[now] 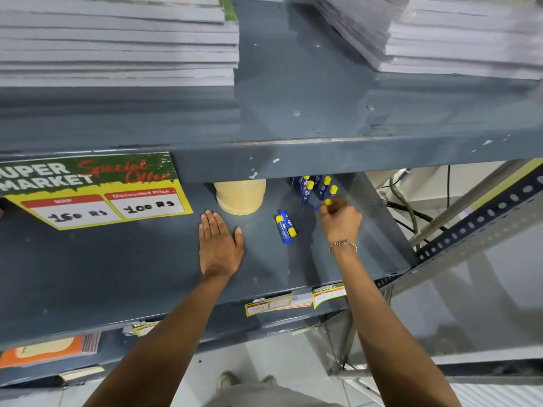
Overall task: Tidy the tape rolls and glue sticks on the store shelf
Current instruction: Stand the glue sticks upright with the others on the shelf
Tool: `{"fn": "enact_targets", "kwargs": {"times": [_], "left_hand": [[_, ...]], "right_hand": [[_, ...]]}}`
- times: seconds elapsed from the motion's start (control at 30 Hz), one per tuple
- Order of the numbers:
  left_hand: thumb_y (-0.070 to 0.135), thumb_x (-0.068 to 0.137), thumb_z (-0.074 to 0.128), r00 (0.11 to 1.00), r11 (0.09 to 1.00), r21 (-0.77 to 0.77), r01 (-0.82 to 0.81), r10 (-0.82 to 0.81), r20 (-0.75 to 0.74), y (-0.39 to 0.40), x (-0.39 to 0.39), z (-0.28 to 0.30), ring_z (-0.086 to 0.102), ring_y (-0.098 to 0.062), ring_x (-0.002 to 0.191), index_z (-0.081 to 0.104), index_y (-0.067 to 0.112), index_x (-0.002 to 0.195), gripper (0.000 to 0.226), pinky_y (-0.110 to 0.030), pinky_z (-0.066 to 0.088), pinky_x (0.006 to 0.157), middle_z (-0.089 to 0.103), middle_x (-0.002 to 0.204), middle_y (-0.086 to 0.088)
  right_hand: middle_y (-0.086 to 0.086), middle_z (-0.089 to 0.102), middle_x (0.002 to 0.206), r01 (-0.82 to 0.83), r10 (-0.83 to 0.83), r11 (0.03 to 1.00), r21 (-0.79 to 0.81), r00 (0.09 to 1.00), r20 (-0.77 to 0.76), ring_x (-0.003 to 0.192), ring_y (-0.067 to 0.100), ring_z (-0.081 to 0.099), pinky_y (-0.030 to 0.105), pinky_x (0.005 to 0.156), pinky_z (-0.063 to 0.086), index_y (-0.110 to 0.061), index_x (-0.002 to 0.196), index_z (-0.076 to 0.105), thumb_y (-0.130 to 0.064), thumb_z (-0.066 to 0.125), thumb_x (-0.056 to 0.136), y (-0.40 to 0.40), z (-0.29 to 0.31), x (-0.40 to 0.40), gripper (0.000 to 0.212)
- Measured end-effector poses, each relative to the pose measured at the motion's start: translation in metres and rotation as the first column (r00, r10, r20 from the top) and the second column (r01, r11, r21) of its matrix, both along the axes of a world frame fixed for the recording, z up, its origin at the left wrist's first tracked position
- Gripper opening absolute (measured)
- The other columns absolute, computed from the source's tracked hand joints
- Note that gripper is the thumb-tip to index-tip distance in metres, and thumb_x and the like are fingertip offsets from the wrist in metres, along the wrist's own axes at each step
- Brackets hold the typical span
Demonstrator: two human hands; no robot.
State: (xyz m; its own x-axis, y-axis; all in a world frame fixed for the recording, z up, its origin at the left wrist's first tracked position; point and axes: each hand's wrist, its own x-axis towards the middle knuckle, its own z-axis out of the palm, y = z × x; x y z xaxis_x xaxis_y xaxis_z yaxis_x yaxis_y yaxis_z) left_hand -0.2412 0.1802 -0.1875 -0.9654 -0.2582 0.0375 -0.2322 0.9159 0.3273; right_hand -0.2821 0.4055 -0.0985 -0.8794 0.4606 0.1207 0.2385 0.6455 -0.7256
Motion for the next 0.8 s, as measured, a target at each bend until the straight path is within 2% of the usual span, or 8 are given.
{"fn": "enact_targets", "kwargs": {"times": [0.07,0.13,0.33,0.63,0.8], "left_hand": [[0.040,0.098,0.026,1.000,1.000,0.003,-0.001,0.001,-0.001,0.000,0.000,0.001,0.006,-0.033,0.148,0.008,-0.007,0.148,0.071,-0.038,0.005,0.123,0.010,0.158,-0.025],[0.041,0.098,0.025,1.000,1.000,0.005,0.003,-0.003,0.007,0.000,0.000,0.001,0.006,-0.033,0.149,0.007,-0.007,0.148,0.071,-0.039,0.004,0.123,0.009,0.158,-0.024],[0.041,0.098,0.025,1.000,1.000,0.003,0.003,-0.003,-0.002,0.000,0.000,0.001,0.005,-0.032,0.149,0.006,-0.007,0.148,0.071,-0.037,0.003,0.123,0.008,0.159,-0.024],[0.044,0.098,0.021,1.000,1.000,0.000,-0.008,0.008,0.002,0.001,-0.001,0.001,0.003,-0.030,0.149,0.005,-0.006,0.148,0.072,-0.036,0.001,0.122,0.006,0.159,-0.022],[0.048,0.098,0.018,1.000,1.000,0.016,-0.012,0.012,0.000,0.001,-0.001,0.001,0.001,-0.028,0.149,0.003,-0.004,0.149,0.074,-0.035,0.000,0.122,0.005,0.160,-0.021]], "right_hand": [[0.017,0.075,0.089,-0.041,0.040,0.998,0.047,0.999,0.022,0.088,0.034,0.069,0.029,0.076,0.050,-0.004,0.093,0.066,-0.015,0.062,0.083,0.002,0.004,-0.010,0.015],[0.020,0.073,0.090,-0.078,0.066,0.992,0.095,0.991,0.117,0.089,0.038,0.066,0.031,0.076,0.051,-0.003,0.089,0.067,-0.015,0.059,0.084,0.000,0.000,-0.018,0.015],[0.021,0.073,0.093,-0.152,0.138,0.987,0.050,0.967,0.216,0.095,0.041,0.064,0.034,0.083,0.048,0.002,0.089,0.067,-0.017,0.062,0.087,-0.004,-0.027,-0.028,0.019],[0.019,0.076,0.093,-0.113,0.131,0.985,-0.128,0.982,0.140,0.092,0.034,0.069,0.031,0.086,0.049,-0.001,0.092,0.072,-0.018,0.071,0.082,-0.010,-0.037,-0.030,0.020],[0.022,0.075,0.089,-0.096,0.122,0.983,-0.159,0.980,0.159,0.089,0.035,0.067,0.024,0.077,0.043,0.000,0.092,0.072,-0.022,0.074,0.080,-0.011,-0.033,-0.026,0.025]]}}
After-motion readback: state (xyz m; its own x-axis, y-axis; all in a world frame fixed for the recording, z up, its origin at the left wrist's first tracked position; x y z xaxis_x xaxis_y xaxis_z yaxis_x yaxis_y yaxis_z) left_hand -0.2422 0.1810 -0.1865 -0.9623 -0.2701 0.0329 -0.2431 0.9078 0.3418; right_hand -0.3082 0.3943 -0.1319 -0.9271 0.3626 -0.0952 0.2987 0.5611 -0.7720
